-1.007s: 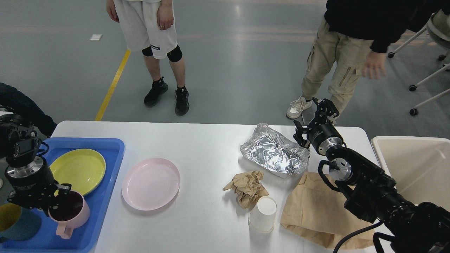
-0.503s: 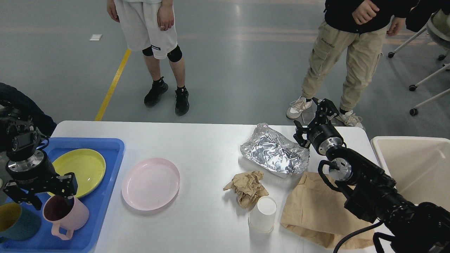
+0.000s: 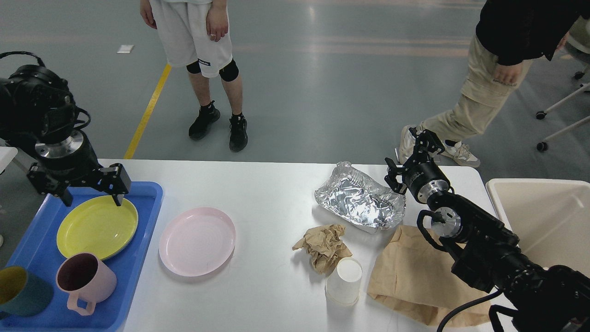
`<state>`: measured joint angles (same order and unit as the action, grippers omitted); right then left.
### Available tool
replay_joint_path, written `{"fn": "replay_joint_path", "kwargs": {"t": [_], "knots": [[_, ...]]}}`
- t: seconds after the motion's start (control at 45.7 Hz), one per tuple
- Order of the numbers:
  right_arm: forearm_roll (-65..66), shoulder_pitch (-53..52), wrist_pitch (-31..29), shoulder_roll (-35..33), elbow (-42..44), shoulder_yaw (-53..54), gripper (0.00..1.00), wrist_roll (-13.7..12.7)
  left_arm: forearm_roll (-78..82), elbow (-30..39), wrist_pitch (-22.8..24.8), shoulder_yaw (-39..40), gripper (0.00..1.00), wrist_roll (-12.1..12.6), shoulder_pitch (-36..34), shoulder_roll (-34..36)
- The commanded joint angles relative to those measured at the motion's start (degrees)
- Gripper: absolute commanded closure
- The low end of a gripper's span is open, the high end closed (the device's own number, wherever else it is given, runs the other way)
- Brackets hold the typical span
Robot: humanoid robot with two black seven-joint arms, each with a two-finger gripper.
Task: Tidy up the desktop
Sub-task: 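Release the mug and raise the left gripper, then move the left gripper to the pink plate rim and grasp it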
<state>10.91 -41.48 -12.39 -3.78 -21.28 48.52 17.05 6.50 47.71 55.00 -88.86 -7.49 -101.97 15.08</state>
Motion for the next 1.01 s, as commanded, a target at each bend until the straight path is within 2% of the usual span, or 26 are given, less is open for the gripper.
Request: {"fn": "replay_joint_path", "kwargs": {"t": [0.0,0.153,0.328,0.438,0.7,0.831,0.985], "knots": [[0.08,0.0,0.0,0.0,0.01,0.0,0.0,0.0,-0.08,4.84,-2.34,-0.17,0.06,0.02,-3.93,-2.86],[-0.01,0.0,0.0,0.0,0.01,0.0,0.0,0.0,-0.61,4.94,-5.16,0.71,0.06,0.1,-1.22,-7.08],[-0.01,0.0,0.0,0.0,0.01,0.0,0.0,0.0,-1.05,1.6,-9.82,6.76,0.07,0.63,6.16,-7.43],[-0.01,0.0,0.0,0.0,0.01,0.0,0.0,0.0,-1.14,-1.82,-11.05,11.25,0.07,0.98,10.82,-7.34],[0.08,0.0,0.0,0.0,0.01,0.0,0.0,0.0,-1.14,-2.53,-14.39,13.54,0.09,1.42,17.94,-9.1],[0.08,0.0,0.0,0.0,0.01,0.0,0.0,0.0,-1.14,-3.85,-14.83,14.33,0.09,4.58,21.46,-9.28],[-0.01,0.0,0.0,0.0,0.01,0.0,0.0,0.0,-1.14,-6.31,-15.01,18.72,0.09,9.06,25.77,-8.75]]}}
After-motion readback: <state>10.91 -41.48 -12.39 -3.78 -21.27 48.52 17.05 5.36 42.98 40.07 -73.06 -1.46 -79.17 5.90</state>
